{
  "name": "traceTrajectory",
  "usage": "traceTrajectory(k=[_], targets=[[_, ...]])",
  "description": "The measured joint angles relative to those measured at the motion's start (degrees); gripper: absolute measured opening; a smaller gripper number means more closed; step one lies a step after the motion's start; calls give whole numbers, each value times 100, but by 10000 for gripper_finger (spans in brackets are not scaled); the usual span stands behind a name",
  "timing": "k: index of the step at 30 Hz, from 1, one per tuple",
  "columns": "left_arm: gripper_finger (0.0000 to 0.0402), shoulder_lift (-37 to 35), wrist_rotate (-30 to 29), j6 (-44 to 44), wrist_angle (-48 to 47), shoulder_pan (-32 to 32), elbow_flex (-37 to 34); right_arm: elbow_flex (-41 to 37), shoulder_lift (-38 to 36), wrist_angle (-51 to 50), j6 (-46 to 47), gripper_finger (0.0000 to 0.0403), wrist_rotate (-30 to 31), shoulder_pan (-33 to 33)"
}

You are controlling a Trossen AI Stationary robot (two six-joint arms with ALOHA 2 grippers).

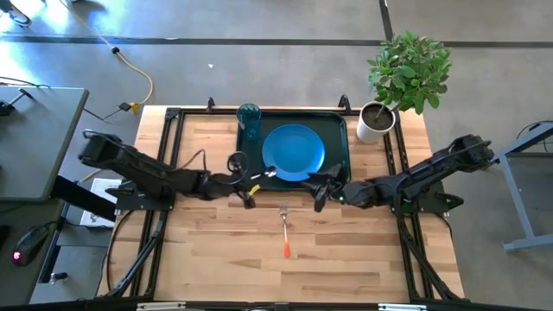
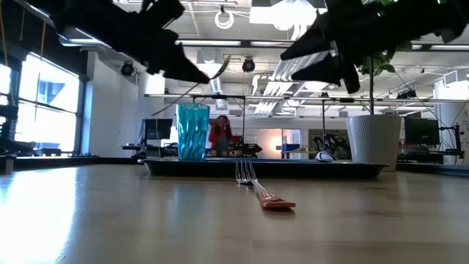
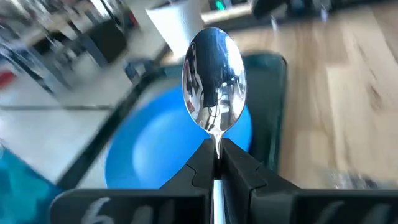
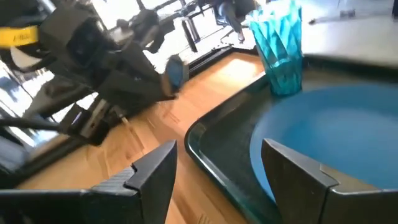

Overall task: Pick and place plate/cup/fork/spoon on tray
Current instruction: Put the orange spoon to the top right of the blue plate on the green tray

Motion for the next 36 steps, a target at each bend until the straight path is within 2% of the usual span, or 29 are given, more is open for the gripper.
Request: traceTrajectory(k=[2, 5, 9, 13, 18, 23, 26, 29, 32, 36], targets=[[8, 418, -141, 251, 667, -1, 83, 296, 0, -388, -297, 226, -4, 0], [8, 959, -549, 497, 1108, 2, 365, 805, -1, -1217, -413, 226, 20, 0], [8, 1545, -1108, 849, 1186, 5, 919, 1367, -2, -2367, -413, 226, 534, 0], [8, 1956, -1358, 1230, 1190, 83, 1416, 1665, -4, -2887, -415, 226, 891, -4], [8, 2287, -1345, 1192, 1193, 183, 1883, 1767, -4, -2937, -666, 226, 779, -55], [8, 2451, -1339, 1273, 1228, 190, 2191, 1767, -4, -2957, -866, 226, 1278, -222], [8, 2512, -1325, 1398, 1234, 190, 2335, 1767, -4, -2898, -969, 226, 1020, -398], [8, 2540, -1022, 1430, 1213, 187, 2405, 1767, -4, -2879, -1015, 226, 765, -565], [8, 2538, -815, 1353, 1251, 190, 2459, 1765, -4, -2884, -1013, 226, 786, -650], [8, 2540, -927, 1400, 1262, 187, 2457, 1763, -6, -2907, -974, 222, 782, -654]])
